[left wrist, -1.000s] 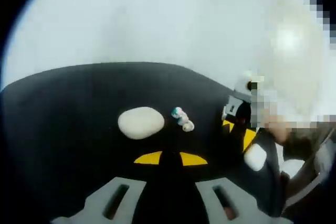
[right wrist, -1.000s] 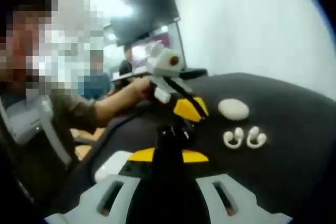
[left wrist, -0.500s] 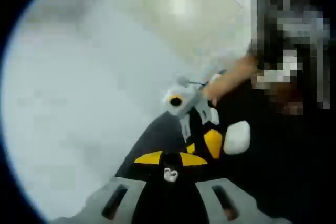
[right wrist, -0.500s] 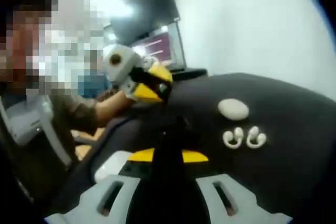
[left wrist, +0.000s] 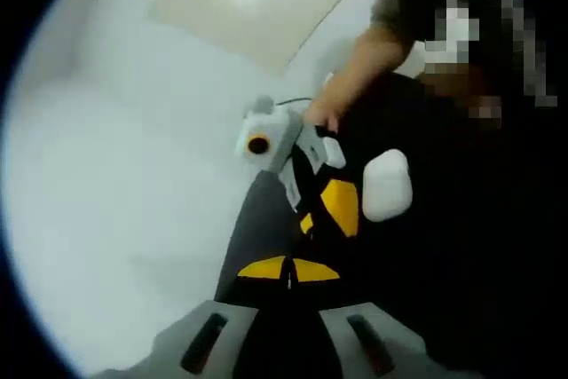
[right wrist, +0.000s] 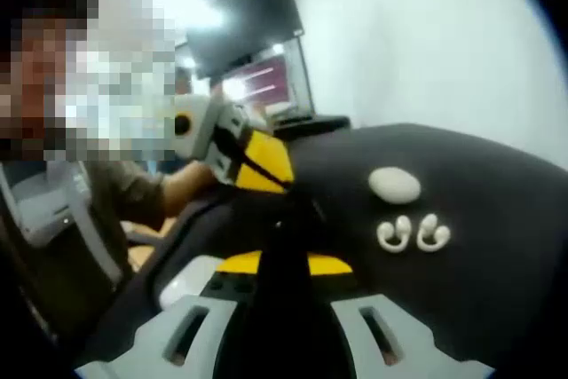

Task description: Pick up three earphones and place each one into its charging case using tactile feedback, ensure that each earphone is properly inserted and securely positioned inside the case.

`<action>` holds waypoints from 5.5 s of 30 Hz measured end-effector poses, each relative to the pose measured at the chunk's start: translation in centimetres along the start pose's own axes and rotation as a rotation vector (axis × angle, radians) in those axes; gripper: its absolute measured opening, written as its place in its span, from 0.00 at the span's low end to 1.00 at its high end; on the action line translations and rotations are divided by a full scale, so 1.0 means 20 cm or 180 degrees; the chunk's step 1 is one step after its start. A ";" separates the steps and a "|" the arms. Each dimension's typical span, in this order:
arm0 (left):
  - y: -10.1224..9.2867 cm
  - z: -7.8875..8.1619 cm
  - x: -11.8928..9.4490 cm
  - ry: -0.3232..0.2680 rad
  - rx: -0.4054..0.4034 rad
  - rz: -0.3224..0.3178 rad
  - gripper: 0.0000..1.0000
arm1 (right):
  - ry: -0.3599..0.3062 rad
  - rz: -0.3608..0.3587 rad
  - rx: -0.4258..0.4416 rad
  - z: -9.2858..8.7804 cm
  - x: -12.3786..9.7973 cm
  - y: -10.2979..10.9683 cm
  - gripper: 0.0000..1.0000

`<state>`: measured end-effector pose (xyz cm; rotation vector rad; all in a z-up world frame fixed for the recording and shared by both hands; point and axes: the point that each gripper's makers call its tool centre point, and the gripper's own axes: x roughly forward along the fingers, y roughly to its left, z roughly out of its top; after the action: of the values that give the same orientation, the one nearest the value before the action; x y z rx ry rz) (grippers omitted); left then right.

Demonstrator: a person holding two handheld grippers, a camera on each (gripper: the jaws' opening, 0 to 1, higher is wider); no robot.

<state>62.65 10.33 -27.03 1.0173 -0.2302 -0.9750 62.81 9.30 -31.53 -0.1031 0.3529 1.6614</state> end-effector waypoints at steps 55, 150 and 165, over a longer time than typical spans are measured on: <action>0.02 -0.51 -0.06 0.0870 -0.3040 0.0005 0.15 | -0.0005 -0.0001 -0.0014 -0.01 0.00 0.00 0.18; 0.19 -0.45 -0.17 0.0167 -0.3482 -0.0046 0.18 | 0.0006 0.0008 -0.0032 -0.01 0.00 0.01 0.18; 0.02 -0.45 -0.06 0.1065 -0.2885 -0.1643 0.13 | 0.0005 -0.0004 -0.0070 -0.02 -0.01 0.01 0.18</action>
<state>67.33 16.74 -31.30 0.3704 0.7362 -1.1753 62.60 8.93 -31.74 -0.1210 0.3357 1.6642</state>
